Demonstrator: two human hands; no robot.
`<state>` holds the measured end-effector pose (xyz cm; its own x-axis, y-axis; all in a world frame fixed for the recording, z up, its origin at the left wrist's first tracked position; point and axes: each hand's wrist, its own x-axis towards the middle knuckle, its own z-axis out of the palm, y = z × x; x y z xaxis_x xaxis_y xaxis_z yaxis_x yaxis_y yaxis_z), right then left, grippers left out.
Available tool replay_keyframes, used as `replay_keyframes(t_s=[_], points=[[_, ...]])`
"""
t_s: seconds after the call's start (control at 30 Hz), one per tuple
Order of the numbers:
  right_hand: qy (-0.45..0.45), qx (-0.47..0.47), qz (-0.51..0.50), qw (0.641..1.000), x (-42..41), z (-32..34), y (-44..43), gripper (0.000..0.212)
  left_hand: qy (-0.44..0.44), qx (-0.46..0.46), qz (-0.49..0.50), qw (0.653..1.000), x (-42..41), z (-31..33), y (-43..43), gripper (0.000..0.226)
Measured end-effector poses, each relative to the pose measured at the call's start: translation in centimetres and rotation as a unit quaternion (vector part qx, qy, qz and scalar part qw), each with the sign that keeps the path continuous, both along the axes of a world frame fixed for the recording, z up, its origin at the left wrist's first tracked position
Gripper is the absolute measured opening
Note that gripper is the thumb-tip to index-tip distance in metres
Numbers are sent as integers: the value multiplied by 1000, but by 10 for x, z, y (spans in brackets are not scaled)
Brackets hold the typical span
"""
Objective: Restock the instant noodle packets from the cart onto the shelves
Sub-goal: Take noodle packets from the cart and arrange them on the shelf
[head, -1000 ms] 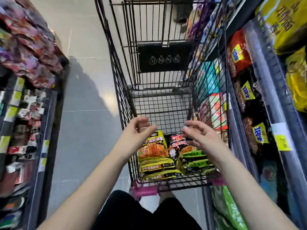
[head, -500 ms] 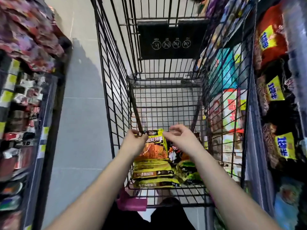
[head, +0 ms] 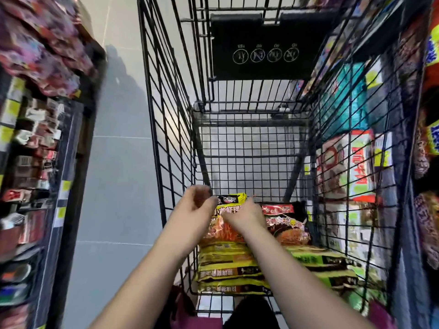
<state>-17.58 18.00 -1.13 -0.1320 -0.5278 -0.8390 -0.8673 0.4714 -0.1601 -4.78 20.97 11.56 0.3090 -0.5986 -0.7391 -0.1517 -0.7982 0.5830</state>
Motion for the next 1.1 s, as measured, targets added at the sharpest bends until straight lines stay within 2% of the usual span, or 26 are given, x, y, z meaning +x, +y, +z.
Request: replay_keyframes(t_s=[0.23,0.4,0.6,0.87,0.97,1.1], points=[[33,9,-21,999,8,-4,10,104,54,-12,40,998,5,-4,0,21],[-29,22,-59,998,-6,-6,7,76,63,-19,55,996,4,-4,0,22],[-154,44,-145,976,-16,2,2,89,62,-18,72,995,5,-3,-2,19],[-233,-11,-147,961,-57,60,-30,72,36,-9,78,996,2,-12,-2,17],[-262,-48,-169,949,-89,85,-45,84,21,23,69,997,-1,-26,-2,20],[-279,-72,-193,938,-126,109,-61,128,-21,87,19,996,-5,-54,-2,38]])
